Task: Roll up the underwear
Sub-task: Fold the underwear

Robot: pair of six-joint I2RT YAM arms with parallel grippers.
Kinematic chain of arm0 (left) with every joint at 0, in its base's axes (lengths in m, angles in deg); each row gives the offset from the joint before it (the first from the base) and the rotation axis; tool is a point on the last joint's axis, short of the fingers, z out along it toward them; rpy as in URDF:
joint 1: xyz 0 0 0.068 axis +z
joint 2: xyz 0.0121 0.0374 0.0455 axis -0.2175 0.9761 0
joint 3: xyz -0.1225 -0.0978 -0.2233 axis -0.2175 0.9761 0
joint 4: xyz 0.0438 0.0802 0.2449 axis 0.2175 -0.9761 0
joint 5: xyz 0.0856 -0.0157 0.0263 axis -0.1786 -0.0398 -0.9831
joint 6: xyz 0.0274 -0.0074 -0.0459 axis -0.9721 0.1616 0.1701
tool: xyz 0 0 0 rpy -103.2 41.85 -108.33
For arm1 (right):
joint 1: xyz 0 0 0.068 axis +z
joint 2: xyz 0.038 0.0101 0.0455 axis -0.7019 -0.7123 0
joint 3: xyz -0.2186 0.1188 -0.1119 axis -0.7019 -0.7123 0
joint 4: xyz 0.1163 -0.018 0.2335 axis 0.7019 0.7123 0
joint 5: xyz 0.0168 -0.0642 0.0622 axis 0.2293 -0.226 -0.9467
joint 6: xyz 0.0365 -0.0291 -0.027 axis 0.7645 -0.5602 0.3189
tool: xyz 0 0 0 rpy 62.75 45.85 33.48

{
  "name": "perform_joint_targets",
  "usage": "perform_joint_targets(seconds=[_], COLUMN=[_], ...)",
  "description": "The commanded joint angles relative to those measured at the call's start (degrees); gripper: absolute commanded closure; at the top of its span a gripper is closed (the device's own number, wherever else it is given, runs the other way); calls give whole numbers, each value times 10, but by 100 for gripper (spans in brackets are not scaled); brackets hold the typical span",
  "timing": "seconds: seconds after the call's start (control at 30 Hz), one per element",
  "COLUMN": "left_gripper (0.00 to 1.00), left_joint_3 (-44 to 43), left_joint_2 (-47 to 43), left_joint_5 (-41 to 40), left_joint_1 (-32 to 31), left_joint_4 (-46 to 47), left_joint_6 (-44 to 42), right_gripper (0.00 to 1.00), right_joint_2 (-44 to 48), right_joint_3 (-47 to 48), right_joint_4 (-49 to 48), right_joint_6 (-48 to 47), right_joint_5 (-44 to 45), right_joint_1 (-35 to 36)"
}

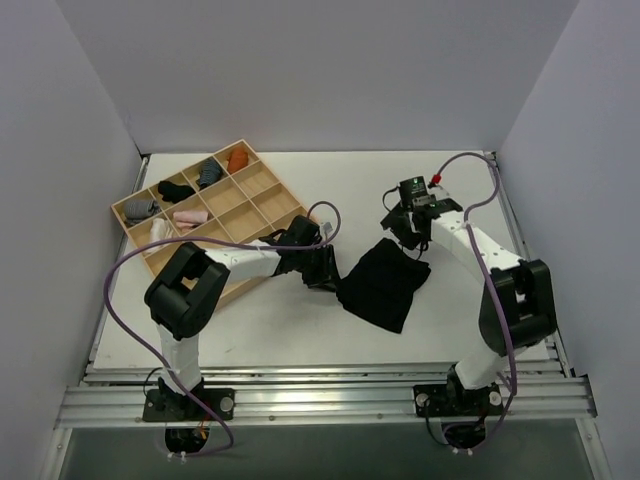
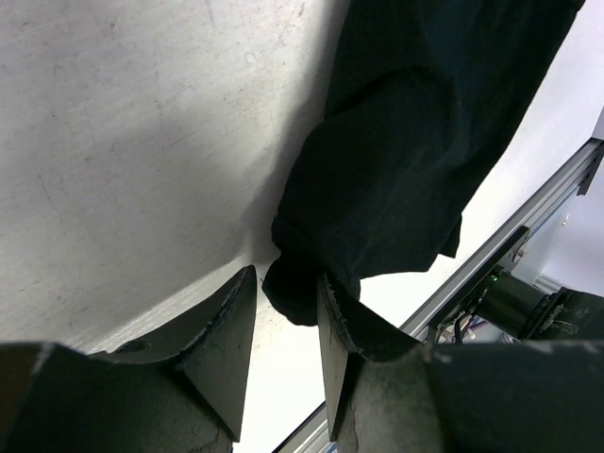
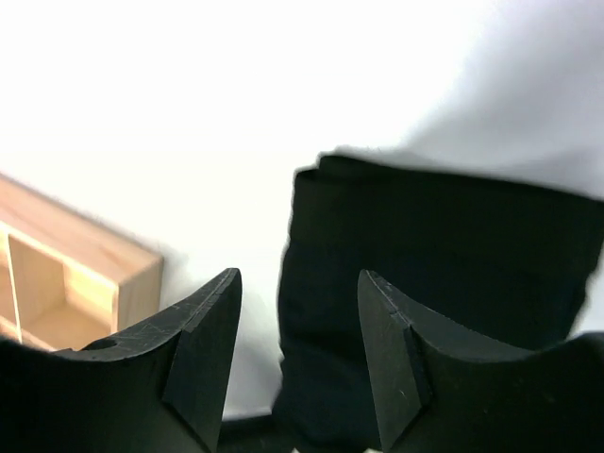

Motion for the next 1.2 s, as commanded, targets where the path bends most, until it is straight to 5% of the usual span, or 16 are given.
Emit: perform_joint_targets(seconds=[0.0,0.47,0.7,1.07,1.17], left_gripper=[60,76,97,98,89], left_joint_3=[-28,-21,-8,-4,-15], left_joint_2=[-5,-4,-13,-21,-21], left_joint_5=[7,10,8,-28,-28], left_joint_1=[-2,-3,-2,-2,-2], left_joint_4=[13,19,19,-22,-27], left_joint_6=[2,8,5,1,1], right_gripper=[52,60,100,100,96], right_joint_2=[-65,-188,-221,-235,-232], right_joint_3=[65,104,134,178,173], right_joint_4=[22,0,-5,13,-6], right_joint_6=[-19,-26,-41,-57,-70], right_joint_5=[33,16,12,14,-5], right_joint_1=[2,7,-1,-16,-17])
